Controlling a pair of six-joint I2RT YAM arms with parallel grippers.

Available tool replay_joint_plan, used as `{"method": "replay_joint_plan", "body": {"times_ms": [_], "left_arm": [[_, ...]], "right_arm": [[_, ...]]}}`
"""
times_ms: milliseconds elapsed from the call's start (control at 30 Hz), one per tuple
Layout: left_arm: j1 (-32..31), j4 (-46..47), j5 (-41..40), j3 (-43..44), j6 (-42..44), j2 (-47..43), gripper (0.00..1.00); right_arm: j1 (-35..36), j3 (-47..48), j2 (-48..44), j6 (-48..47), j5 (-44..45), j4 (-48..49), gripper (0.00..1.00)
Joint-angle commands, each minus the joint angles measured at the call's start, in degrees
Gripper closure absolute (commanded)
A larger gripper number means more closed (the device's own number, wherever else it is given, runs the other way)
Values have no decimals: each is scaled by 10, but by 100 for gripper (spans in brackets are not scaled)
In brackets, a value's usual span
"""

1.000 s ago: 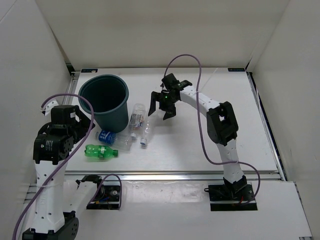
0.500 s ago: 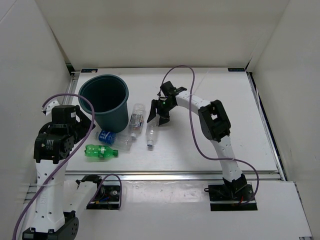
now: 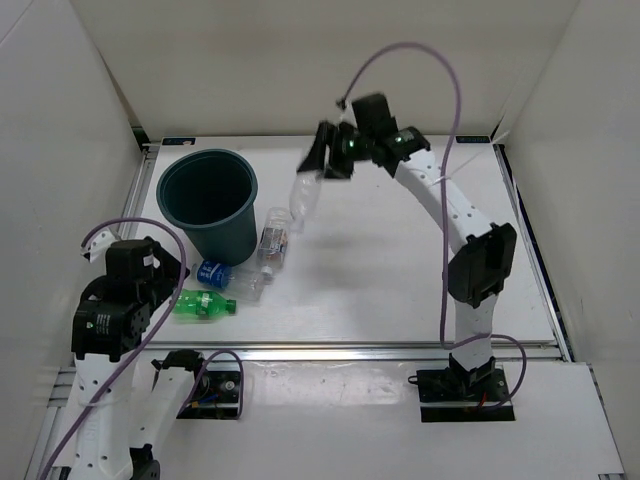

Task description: Put the plastic bottles in the bin

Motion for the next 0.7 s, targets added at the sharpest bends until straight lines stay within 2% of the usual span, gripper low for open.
{"method": "replay_joint_plan", "body": {"times_ms": [0,133,233,300,400,533,667], "left_arm": [[2,-8,-33,-27,-44,-30,0],[2,-3,-39,-40,-66,-46,0],[2,12,-2,-45,-44,-58,0],[2,20,10,-45,-15,-58,0],[2,8,10,-40,5,-42,0],[-5,-11,15,-34,29,-26,0],[-10,-16,3,-28,29,-26,0]], "right_arm": [[45,190,11,-15,29,40,54],[102,333,87,-53,79,84,49],[139,306,93,-53,115,194,46],[165,325,120,-77,157,240,44],[194,363,159,-126,195,281,31],[202,349,166,-136,229,282,0],[202,299,101,-142,295,254,0]]}}
